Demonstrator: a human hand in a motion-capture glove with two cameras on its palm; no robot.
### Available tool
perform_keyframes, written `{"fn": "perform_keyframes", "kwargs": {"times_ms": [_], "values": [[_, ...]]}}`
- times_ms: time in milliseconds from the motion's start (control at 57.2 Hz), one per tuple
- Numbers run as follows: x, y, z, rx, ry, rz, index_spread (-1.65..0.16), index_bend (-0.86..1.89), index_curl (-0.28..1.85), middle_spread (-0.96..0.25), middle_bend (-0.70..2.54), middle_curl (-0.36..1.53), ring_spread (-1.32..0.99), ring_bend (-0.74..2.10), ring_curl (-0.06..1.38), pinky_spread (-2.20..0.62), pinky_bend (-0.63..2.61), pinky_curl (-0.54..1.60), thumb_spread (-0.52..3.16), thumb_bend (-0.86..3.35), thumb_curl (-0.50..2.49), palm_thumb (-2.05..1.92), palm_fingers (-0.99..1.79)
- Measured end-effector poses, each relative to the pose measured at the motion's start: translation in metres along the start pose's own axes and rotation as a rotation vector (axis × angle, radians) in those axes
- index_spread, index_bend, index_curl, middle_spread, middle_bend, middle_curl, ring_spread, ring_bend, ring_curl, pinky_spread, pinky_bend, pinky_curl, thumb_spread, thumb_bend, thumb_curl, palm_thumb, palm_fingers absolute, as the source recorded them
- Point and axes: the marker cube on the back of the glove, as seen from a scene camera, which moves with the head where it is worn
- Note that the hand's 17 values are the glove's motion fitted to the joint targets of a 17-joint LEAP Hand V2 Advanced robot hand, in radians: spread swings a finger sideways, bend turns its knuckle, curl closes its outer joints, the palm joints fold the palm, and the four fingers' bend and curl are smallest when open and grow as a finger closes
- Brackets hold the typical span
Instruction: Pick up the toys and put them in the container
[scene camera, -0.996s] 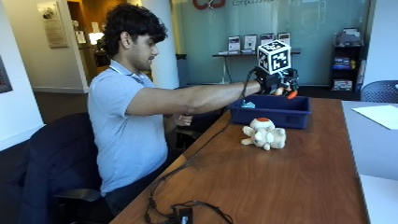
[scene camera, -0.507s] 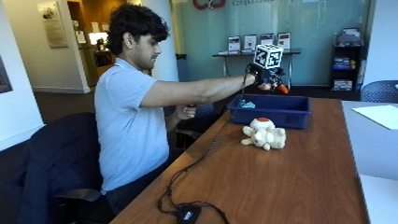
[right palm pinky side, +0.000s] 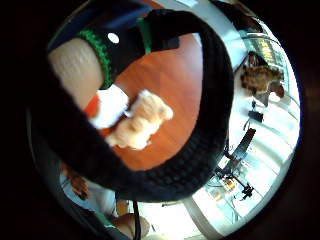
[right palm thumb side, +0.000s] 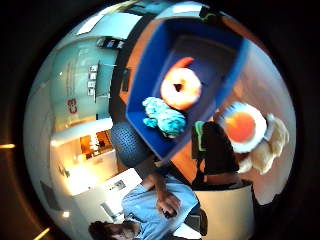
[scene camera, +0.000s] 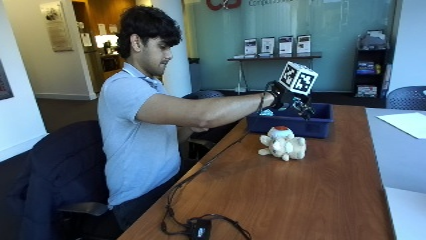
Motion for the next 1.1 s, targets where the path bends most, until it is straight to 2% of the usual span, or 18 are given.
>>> {"fn": "perform_keyframes", "kwargs": {"times_ms": [105,210,297,367,437,489,577,629,734,891,1101], "values": [[0.041,0.014,0.025,-0.077,-0.073,0.074,-0.31,0.19,0.34,0.06,0.15,0.31,0.01,0.22,0.27,0.05,1.06,0.34,1.58,0.11,0.38,0.1,-0.08],[0.076,0.026,0.063,-0.239,-0.063,0.141,-0.31,0.18,0.34,0.05,0.12,0.29,0.01,0.14,0.25,0.06,1.1,0.34,1.61,0.15,0.38,0.15,-0.14],[0.091,0.029,0.088,-0.322,-0.058,0.145,-0.31,0.16,0.34,0.05,0.1,0.26,0.02,0.1,0.21,0.06,1.15,0.35,1.61,0.18,0.37,0.17,-0.25],[0.1,0.029,0.099,-0.328,-0.084,0.142,-0.3,0.16,0.33,0.05,0.06,0.24,0.02,0.07,0.18,0.04,1.17,0.36,1.6,0.19,0.36,0.17,-0.36],[0.101,0.027,0.106,-0.289,-0.123,0.13,-0.29,0.16,0.33,0.05,0.05,0.21,0.03,0.08,0.17,0.01,1.14,0.36,1.6,0.19,0.34,0.16,-0.38],[0.098,0.022,0.11,-0.227,-0.147,0.112,-0.28,0.16,0.33,0.05,0.04,0.19,0.03,0.15,0.17,-0.06,1.16,0.36,1.6,0.2,0.33,0.15,-0.28],[0.094,0.014,0.112,-0.026,-0.138,0.104,-0.28,0.22,0.35,0.07,0.05,0.15,0.01,0.31,0.21,-0.19,1.28,0.38,1.67,0.29,0.34,0.23,0.08],[0.092,0.012,0.112,0.063,-0.122,0.097,-0.27,0.35,0.37,0.06,0.11,0.14,-0.01,0.4,0.22,-0.24,1.29,0.37,1.72,0.39,0.37,0.33,0.43],[0.09,0.01,0.11,0.146,-0.142,0.086,-0.24,0.52,0.45,0.04,0.15,0.14,-0.05,0.53,0.28,-0.29,1.23,0.37,1.66,0.56,0.46,0.53,0.65],[0.104,0.016,0.088,0.21,-0.215,0.115,-0.22,0.63,0.56,0.02,0.19,0.17,-0.09,0.61,0.34,-0.31,1.2,0.39,1.53,0.63,0.57,0.68,0.69],[0.092,0.014,0.016,0.347,-0.193,0.131,-0.2,0.65,0.64,0.01,0.2,0.22,-0.11,0.62,0.37,-0.31,1.2,0.42,1.43,0.6,0.68,0.71,0.64]]}}
